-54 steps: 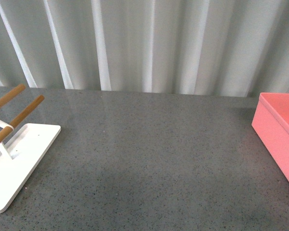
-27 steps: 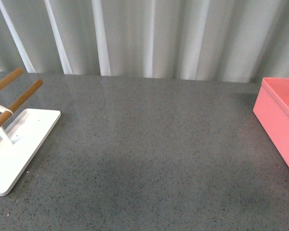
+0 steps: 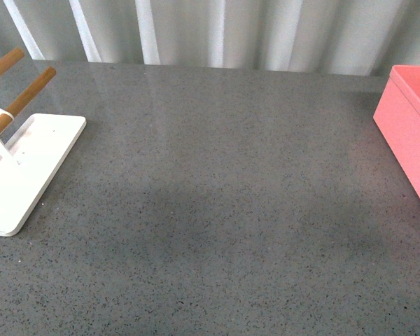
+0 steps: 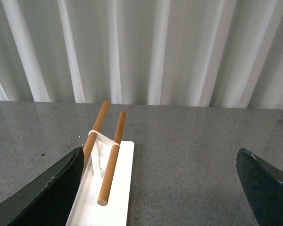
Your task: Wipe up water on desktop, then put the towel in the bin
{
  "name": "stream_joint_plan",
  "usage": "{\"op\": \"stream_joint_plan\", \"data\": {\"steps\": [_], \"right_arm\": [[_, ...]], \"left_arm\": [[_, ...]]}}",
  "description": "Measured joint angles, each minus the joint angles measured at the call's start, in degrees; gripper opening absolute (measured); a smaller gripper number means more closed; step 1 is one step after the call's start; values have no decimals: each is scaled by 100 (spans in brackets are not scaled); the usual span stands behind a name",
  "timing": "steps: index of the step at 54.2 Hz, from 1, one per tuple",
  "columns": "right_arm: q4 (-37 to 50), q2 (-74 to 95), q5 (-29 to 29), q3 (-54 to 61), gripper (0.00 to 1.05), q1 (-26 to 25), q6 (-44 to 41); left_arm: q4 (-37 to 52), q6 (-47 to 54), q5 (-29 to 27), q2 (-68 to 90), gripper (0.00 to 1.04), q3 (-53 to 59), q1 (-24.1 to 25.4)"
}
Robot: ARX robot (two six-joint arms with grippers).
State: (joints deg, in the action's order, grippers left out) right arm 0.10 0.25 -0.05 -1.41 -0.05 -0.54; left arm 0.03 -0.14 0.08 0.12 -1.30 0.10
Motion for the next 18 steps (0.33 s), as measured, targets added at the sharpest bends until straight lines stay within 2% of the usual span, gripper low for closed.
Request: {"op": "stream_joint_plan", "data": {"steps": [18], "right_arm": [[0, 0, 0, 0, 98, 0, 0]], "left_arm": [[0, 0, -2, 0, 98, 0, 0]]}}
